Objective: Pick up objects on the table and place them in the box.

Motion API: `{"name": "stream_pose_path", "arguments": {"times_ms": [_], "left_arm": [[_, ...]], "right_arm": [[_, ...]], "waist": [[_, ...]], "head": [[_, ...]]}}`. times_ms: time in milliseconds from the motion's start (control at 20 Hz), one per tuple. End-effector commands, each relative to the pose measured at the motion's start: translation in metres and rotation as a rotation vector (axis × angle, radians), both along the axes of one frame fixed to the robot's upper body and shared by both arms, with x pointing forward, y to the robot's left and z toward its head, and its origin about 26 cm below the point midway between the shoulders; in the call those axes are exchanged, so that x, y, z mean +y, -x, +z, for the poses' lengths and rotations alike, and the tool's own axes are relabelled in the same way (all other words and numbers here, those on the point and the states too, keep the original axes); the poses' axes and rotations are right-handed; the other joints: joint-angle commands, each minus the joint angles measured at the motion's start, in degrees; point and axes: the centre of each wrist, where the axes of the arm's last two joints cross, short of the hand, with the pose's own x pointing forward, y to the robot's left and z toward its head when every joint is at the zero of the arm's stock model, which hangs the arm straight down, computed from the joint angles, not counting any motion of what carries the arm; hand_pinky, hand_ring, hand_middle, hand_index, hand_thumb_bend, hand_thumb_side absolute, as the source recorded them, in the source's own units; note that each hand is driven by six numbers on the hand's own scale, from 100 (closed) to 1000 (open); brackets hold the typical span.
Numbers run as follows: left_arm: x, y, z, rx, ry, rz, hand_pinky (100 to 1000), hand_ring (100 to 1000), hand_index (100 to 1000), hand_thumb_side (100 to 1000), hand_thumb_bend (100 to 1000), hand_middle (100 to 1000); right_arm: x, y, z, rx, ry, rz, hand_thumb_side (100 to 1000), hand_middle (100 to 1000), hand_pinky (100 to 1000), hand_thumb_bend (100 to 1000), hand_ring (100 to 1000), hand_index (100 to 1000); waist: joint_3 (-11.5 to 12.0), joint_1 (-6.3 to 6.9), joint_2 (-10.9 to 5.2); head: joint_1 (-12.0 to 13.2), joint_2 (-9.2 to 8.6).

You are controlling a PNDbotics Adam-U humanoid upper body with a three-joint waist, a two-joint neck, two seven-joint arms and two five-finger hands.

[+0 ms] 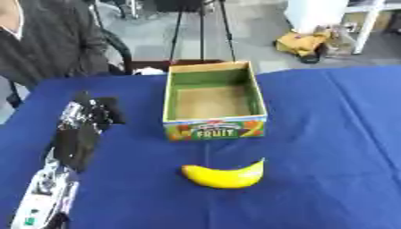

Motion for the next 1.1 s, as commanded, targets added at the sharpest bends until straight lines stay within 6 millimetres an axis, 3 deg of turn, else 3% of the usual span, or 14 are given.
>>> {"name": "stream_pose_path", "arguments": {"times_ms": [50, 350, 550, 650, 800, 950, 1100], "left_arm": [[0.0, -0.001, 0.011, -0.036, -0.018, -0.01, 702, 558, 737, 986, 220, 533], [0.0, -0.001, 0.011, -0.043, -0.039, -0.018, 705, 562, 735, 963, 212, 537], [-0.002, -0.002, 0.02, -0.09, -0.158, -0.05, 711, 571, 736, 943, 162, 546], [-0.006, -0.005, 0.027, -0.133, -0.279, -0.091, 713, 579, 743, 914, 100, 554], [-0.015, -0.011, 0.038, -0.206, -0.513, -0.155, 714, 586, 755, 837, 100, 560], [-0.027, -0.023, 0.046, -0.291, -0.765, -0.209, 710, 588, 758, 716, 183, 564], [-0.041, -0.037, 0.049, -0.364, -0.949, -0.23, 702, 585, 756, 655, 233, 560]], "right_arm": [[-0.003, 0.0, 0.008, -0.022, 0.015, -0.006, 663, 569, 529, 100, 668, 640], [-0.003, 0.0, 0.007, -0.021, 0.014, -0.011, 663, 569, 529, 100, 668, 641], [-0.003, 0.0, 0.007, -0.021, 0.016, -0.009, 664, 568, 530, 100, 668, 641], [-0.003, 0.0, 0.008, -0.024, 0.016, -0.004, 661, 568, 530, 100, 668, 641], [-0.002, 0.001, 0.01, -0.03, 0.018, 0.005, 656, 568, 530, 100, 667, 640], [-0.001, 0.001, 0.011, -0.035, 0.011, 0.009, 654, 568, 530, 100, 667, 640], [-0.001, 0.001, 0.012, -0.034, 0.007, 0.014, 653, 568, 531, 100, 667, 640]], "waist": [[0.0, -0.14, -0.83], [0.04, -0.02, -0.76], [0.04, -0.03, -0.68], [-0.06, 0.0, -0.72], [-0.26, -0.06, -0.81], [-0.73, -0.16, -1.0], [-1.45, -0.22, -1.14]], "head": [[-0.21, 0.13], [-0.41, 0.3], [-0.55, 0.39], [-0.42, 0.46], [-0.14, 0.74], [0.39, 1.36], [0.87, 1.59]]}}
